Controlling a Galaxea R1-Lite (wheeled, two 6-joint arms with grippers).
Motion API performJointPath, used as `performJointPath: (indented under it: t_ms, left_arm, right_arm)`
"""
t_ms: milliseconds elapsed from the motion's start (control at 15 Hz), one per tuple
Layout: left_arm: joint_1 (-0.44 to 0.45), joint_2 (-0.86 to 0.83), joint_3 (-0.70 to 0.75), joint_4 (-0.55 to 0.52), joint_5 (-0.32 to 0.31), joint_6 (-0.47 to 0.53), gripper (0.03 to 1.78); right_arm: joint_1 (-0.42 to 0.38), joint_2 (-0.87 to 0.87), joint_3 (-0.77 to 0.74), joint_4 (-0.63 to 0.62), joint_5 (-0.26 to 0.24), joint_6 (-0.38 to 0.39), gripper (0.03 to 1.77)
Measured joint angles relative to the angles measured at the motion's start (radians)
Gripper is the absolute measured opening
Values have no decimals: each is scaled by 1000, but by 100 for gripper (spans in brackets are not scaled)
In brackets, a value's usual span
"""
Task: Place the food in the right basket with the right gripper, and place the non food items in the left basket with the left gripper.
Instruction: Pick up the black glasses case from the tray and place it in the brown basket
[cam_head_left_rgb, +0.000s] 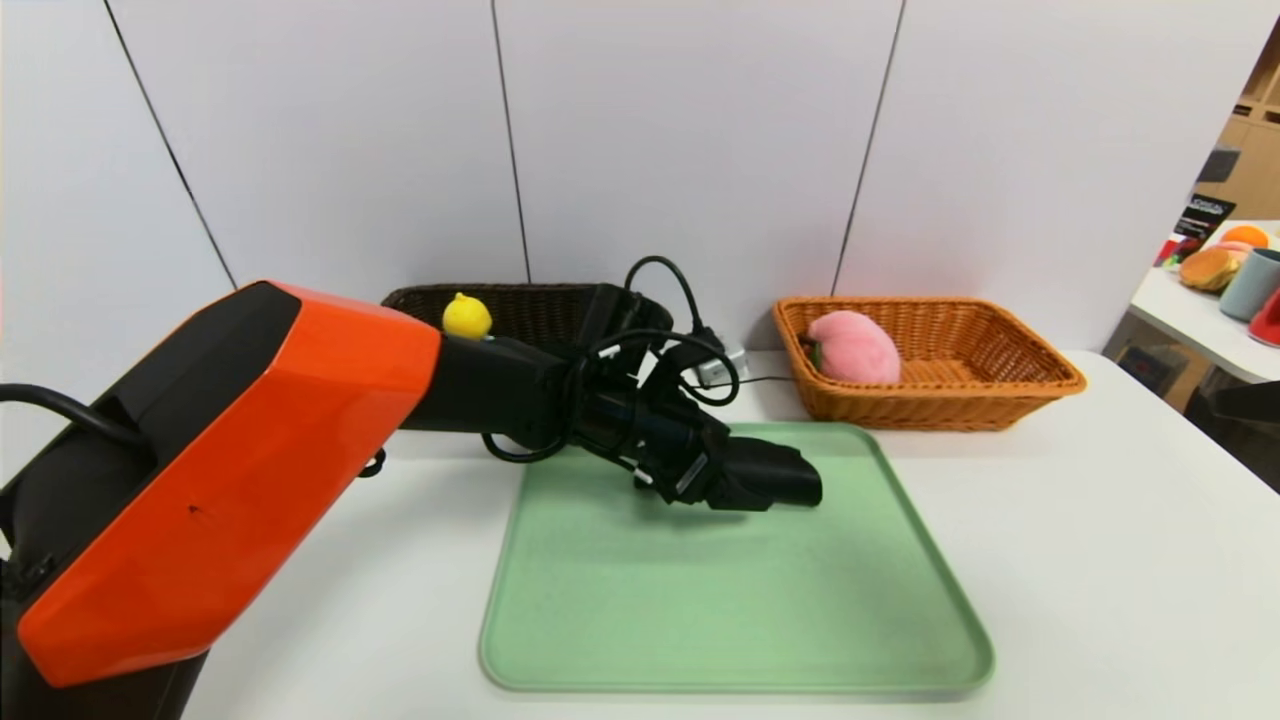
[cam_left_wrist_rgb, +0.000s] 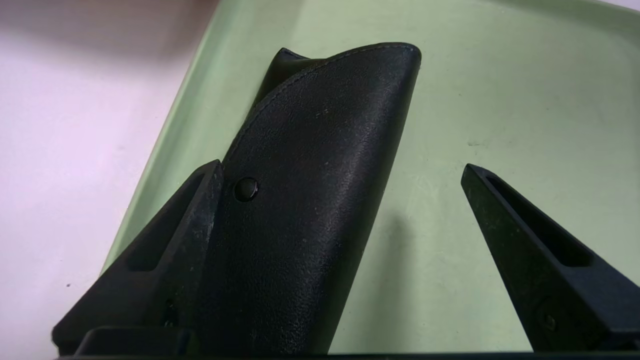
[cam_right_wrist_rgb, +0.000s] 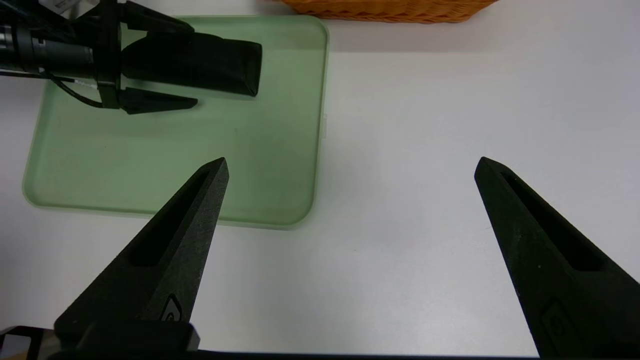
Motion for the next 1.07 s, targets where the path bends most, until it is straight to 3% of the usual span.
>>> performJointPath:
  t_ms: [1067]
  left_arm:
    - [31, 68, -49, 1, 9, 7, 169]
  right_arm:
    - [12, -9, -1, -3, 34, 1, 170]
